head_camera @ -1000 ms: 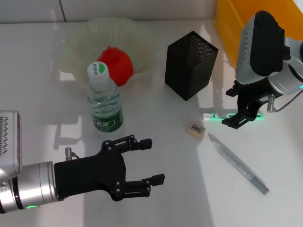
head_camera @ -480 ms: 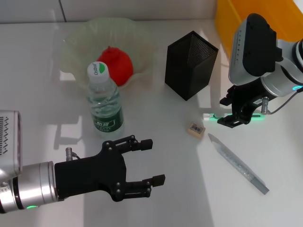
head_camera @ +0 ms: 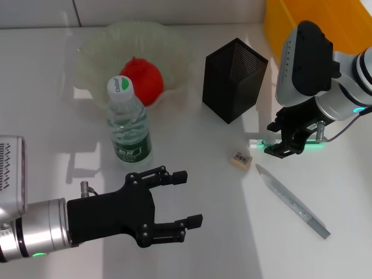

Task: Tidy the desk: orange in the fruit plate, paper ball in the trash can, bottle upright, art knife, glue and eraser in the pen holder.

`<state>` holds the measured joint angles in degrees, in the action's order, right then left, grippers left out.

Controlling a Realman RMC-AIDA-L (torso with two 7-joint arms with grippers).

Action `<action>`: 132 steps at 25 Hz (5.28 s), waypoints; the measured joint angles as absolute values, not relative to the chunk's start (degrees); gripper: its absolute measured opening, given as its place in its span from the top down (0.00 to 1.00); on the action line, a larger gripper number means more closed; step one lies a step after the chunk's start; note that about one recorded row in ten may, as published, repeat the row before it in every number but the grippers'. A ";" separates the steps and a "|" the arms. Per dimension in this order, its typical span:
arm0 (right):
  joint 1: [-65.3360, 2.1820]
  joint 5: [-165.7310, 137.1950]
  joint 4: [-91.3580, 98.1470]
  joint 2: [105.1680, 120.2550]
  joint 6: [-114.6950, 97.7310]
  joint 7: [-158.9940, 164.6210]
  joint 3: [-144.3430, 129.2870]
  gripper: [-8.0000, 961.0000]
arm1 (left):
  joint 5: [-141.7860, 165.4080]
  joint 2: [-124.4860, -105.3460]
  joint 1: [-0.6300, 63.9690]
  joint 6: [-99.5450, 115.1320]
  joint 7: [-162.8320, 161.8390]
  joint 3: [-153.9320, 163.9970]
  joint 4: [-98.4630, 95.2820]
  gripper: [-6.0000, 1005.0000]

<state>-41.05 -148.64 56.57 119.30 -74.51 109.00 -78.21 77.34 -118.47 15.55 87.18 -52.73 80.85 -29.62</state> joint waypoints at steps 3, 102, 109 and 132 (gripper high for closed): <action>-41.72 -148.21 55.51 119.32 -74.29 108.98 -78.23 0.49 | 77.34 -118.47 15.44 87.18 -52.73 80.85 -29.62 0.19; -29.09 -95.69 57.94 119.14 -71.44 91.41 -56.93 0.32 | 77.35 -118.26 15.20 87.49 -53.31 80.41 -30.09 0.19; -29.33 -119.57 82.64 118.80 -81.86 122.71 -60.34 0.15 | 77.35 -118.11 14.73 87.68 -53.46 80.42 -30.19 0.19; -50.63 -149.30 62.34 119.35 -92.08 147.93 -82.65 0.17 | 77.34 -118.12 15.07 87.66 -54.14 80.59 -30.24 0.19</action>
